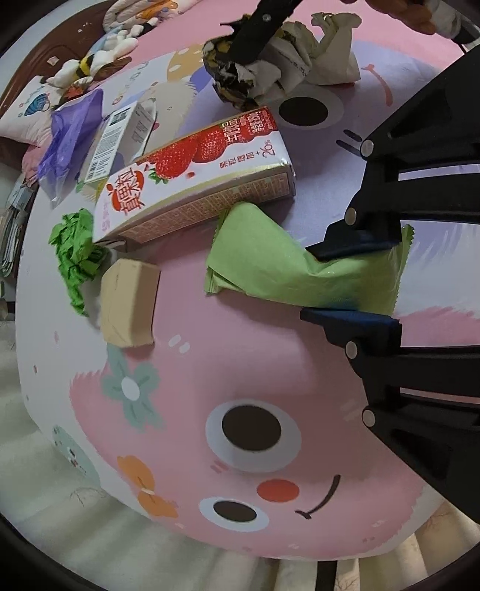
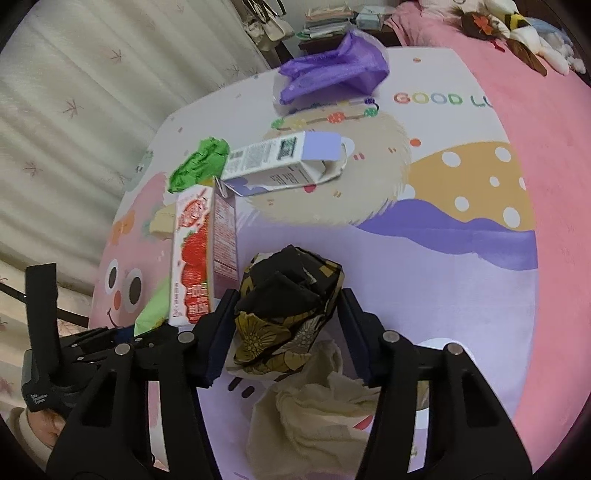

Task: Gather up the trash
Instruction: 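Grasp the green wrapper with the left tool while the right tool grasps the black-gold wrapper, then carry green and black-gold wrappers down over the bin and open both tools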

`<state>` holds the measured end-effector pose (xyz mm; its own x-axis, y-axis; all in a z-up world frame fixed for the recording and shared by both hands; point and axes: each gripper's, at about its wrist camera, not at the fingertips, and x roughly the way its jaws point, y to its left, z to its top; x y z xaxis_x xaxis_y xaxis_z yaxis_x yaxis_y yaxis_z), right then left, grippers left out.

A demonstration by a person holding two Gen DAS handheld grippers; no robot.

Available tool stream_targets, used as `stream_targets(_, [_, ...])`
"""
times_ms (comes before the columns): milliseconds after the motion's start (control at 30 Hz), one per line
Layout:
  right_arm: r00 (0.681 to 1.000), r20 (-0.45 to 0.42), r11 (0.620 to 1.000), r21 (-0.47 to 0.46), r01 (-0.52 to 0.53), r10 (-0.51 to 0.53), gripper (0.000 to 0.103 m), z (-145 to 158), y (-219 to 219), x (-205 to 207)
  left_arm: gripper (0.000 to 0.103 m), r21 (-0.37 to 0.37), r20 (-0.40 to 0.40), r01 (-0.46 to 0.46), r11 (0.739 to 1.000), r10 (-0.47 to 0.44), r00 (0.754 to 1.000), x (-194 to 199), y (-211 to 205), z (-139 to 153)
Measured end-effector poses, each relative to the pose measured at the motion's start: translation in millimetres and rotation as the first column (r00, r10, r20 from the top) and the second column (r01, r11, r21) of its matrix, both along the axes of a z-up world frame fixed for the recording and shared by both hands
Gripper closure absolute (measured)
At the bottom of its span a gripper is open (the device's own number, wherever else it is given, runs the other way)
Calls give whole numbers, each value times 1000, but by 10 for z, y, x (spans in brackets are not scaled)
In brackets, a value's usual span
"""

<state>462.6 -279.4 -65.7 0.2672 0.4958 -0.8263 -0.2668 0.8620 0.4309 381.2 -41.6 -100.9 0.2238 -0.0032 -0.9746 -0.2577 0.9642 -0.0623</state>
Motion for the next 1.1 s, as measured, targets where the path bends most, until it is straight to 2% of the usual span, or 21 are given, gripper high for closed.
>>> stream_targets(200, [998, 56, 999, 39, 8, -10, 52, 268, -23, -106, 79, -1, 57, -10, 1000, 10, 998, -148, 80, 264])
stream_targets(367, [995, 103, 997, 77, 8, -16, 52, 553, -21, -283, 79, 9, 117, 8, 1000, -9, 993, -418, 166, 622])
stream_targets(700, [986, 167, 993, 113, -25, 6, 52, 1054, 138, -980, 79, 17, 203, 99, 995, -100, 974, -1279, 421, 1297])
stream_targets(933, [981, 194, 997, 82, 10, -26, 52, 1229, 312, -1727, 79, 25, 230, 230, 973, -229, 946, -1807, 610, 1518])
stream_targets(1100, [975, 203, 995, 57, 83, -93, 52, 1297, 494, -2350, 79, 52, 250, 356, 933, -357, 900, -2251, 771, 1608])
